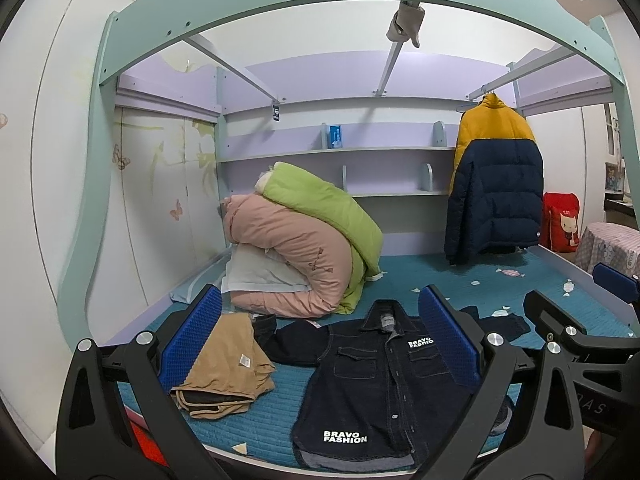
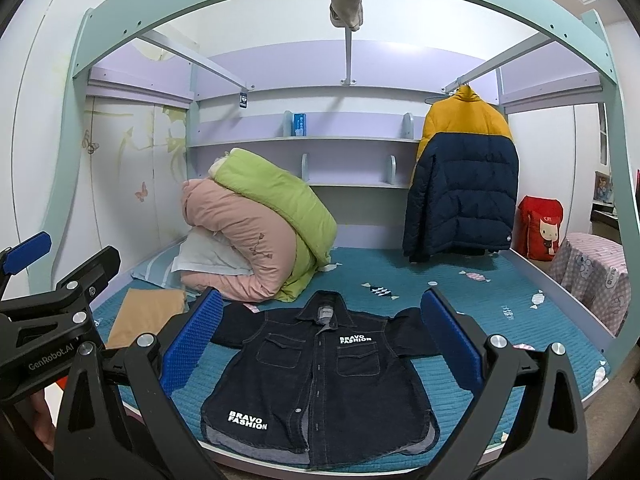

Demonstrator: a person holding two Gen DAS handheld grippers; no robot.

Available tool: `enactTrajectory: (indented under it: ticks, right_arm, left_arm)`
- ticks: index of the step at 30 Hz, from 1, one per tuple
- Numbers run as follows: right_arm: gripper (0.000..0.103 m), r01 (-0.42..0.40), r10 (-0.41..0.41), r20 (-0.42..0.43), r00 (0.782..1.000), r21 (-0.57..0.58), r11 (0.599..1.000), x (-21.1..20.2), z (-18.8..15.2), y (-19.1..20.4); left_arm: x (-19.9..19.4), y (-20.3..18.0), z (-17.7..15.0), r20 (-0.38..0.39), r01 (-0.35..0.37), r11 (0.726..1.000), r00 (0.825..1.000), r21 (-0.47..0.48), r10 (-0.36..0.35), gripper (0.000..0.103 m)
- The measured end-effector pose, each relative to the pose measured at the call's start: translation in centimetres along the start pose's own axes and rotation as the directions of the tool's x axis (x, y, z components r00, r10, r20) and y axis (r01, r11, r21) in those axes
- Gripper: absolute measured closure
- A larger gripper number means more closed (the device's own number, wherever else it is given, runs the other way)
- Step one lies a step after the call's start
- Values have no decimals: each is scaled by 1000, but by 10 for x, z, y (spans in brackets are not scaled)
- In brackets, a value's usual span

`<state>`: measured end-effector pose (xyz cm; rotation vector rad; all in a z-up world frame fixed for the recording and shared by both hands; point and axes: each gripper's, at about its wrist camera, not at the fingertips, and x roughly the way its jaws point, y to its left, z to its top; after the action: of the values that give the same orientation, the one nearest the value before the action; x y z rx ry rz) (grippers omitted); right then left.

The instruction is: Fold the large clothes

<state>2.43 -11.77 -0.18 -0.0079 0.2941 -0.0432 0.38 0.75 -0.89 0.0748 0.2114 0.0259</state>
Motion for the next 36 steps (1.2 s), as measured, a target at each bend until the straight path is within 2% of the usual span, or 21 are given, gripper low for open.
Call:
enactTrajectory:
  ticks: [26,36]
  right_arm:
    - [7,7,-7,1,1000,10,1000,10,-5,-8]
    - [7,11,-11,5,1000,24,1000,13,-4,-14]
  left_arm:
    - [13,-1,2,-6,-5,1000,1000,11,5,5]
    - [14,-14,8,3,-5,1000,1000,25,5,5]
